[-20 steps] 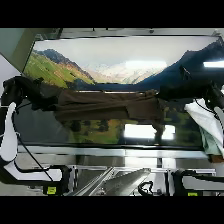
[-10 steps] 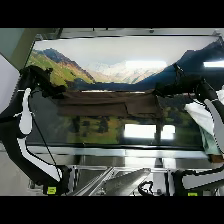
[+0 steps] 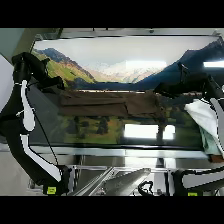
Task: Fold the shirts.
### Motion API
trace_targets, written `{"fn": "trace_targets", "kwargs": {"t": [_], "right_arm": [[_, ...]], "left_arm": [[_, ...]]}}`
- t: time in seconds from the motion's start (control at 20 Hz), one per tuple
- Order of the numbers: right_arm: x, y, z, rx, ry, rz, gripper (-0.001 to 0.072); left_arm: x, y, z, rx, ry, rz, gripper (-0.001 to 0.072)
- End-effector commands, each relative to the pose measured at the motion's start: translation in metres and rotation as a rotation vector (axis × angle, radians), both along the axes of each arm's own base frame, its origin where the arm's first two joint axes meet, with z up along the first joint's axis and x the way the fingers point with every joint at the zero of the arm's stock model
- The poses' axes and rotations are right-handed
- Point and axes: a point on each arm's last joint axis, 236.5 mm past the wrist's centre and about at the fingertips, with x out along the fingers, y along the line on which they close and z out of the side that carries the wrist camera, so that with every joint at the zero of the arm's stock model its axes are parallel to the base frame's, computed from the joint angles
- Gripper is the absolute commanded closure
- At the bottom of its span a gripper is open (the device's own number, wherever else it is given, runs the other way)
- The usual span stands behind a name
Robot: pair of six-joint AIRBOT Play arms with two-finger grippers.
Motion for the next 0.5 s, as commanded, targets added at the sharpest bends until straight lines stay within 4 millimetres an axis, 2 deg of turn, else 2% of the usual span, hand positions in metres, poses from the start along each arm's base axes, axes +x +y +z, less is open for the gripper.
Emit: {"fn": "trace_targets", "kwargs": {"t": [0.0,0.1,0.2,0.35,0.45], "right_arm": [[-0.017,-0.010,-0.018,0.010,0.087,0.043,0.0002],[-0.029,0.000,-0.033,0.059,0.146,0.086,0.0002],[-0.038,0.014,-0.037,0.135,0.183,0.123,0.0002],[-0.043,0.016,-0.049,0.145,0.215,0.138,0.0004],[-0.038,0.015,-0.055,0.136,0.208,0.120,0.0006]], "left_arm": [[-0.005,0.000,0.033,0.001,-0.013,0.043,0.0032],[-0.006,-0.008,0.047,0.005,-0.041,0.037,0.0032],[-0.006,-0.016,0.062,0.008,-0.071,0.024,0.0032],[-0.007,-0.038,0.078,0.011,-0.111,-0.021,0.0032],[-0.007,-0.057,0.080,0.008,-0.115,-0.062,0.0045]]}}
